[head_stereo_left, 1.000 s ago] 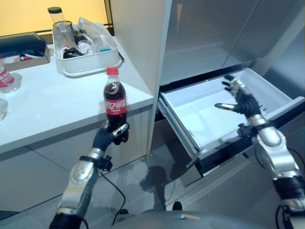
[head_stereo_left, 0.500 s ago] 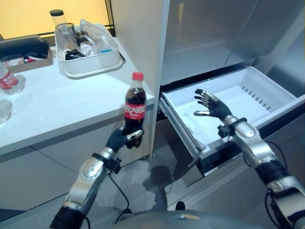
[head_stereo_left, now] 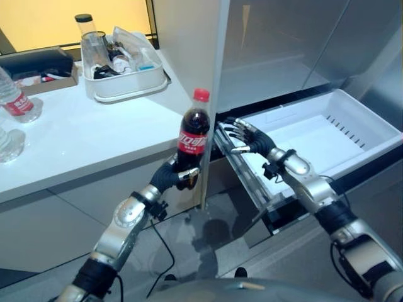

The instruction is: Take the drinks into the refrigerator

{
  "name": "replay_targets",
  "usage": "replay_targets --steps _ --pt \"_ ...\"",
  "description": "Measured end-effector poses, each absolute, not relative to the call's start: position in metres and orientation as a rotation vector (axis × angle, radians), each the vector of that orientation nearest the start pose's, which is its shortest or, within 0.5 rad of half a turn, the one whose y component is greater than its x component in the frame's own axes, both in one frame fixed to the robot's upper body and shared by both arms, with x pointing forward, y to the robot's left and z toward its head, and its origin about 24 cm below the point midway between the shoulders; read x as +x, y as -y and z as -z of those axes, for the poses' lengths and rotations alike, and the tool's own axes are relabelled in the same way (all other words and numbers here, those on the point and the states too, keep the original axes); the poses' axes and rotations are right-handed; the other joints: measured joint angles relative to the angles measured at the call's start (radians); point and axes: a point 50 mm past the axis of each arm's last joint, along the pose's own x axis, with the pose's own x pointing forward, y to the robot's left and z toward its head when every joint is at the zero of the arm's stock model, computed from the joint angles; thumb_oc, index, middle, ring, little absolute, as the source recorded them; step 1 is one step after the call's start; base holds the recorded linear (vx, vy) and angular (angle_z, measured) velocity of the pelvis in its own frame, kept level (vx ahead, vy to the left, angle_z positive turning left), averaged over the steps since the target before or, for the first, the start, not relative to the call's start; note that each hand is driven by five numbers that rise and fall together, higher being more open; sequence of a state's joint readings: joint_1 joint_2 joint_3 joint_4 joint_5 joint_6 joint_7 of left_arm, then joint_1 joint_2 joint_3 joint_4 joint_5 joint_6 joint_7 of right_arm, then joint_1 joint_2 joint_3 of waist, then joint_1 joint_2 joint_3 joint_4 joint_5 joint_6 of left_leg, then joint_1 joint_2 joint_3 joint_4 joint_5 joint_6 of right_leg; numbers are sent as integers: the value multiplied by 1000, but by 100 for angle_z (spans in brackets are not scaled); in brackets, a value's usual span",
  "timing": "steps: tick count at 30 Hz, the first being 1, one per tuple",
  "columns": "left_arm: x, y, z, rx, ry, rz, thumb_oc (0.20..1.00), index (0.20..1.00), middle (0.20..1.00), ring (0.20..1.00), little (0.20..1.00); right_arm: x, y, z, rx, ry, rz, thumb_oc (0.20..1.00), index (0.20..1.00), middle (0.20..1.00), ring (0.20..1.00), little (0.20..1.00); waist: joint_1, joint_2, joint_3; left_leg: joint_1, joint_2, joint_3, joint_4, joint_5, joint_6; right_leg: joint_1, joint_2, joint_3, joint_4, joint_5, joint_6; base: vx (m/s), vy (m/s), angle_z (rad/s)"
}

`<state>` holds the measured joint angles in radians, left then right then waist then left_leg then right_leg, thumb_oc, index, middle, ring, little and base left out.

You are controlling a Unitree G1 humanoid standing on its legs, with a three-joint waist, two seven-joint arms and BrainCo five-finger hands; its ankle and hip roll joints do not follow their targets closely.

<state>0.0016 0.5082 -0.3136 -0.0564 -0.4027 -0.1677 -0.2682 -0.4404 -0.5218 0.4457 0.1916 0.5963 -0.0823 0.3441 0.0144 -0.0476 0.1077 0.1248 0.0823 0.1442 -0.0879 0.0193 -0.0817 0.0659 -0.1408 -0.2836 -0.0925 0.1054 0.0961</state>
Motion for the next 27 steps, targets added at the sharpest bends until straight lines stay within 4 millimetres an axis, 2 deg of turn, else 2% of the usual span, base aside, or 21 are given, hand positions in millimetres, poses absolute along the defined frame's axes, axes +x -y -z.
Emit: replay_targets --steps 3,5,11,15,21,27 --pt "236 -157 -58 136 65 597 200 200 200 200 200 295 103 -124 -37 190 -916 1000 1000 1000 1000 1000 -1 -1 -1 -1 -1 -3 0 0 0 0 0 -2 0 0 0 0 0 0" --pt "235 -155 -57 140 60 610 200 200 200 200 200 295 100 -129 -31 205 -936 1000 1000 1000 1000 1000 -1 -1 -1 -1 -2 -4 0 0 0 0 -2 -2 0 0 0 5 -1 2" --pt "238 -152 -61 161 77 641 200 200 200 200 200 297 90 -130 -22 190 -977 1000 1000 1000 1000 1000 0 -1 -1 -5 -2 -10 0 3 0 -1 -2 -6 0 0 0 10 -3 2" --pt "245 -139 -72 171 129 692 200 200 200 200 200 303 78 -129 25 189 -967 1000 1000 1000 1000 1000 0 -1 -2 -5 -2 -9 0 3 0 -1 -2 -6 0 0 0 0 0 0" --pt "247 -140 -73 164 137 658 200 200 200 200 200 306 70 -128 65 194 -933 1000 1000 1000 1000 1000 -1 1 -4 -5 -1 -9 0 3 0 -1 -1 -5 0 0 0 0 0 0" --pt "249 -144 -72 162 130 620 200 200 200 200 200 310 61 -118 137 184 -888 1000 1000 1000 1000 1000 -1 1 -11 -4 -1 -9 0 4 0 0 -1 -5 0 0 0 0 0 0"
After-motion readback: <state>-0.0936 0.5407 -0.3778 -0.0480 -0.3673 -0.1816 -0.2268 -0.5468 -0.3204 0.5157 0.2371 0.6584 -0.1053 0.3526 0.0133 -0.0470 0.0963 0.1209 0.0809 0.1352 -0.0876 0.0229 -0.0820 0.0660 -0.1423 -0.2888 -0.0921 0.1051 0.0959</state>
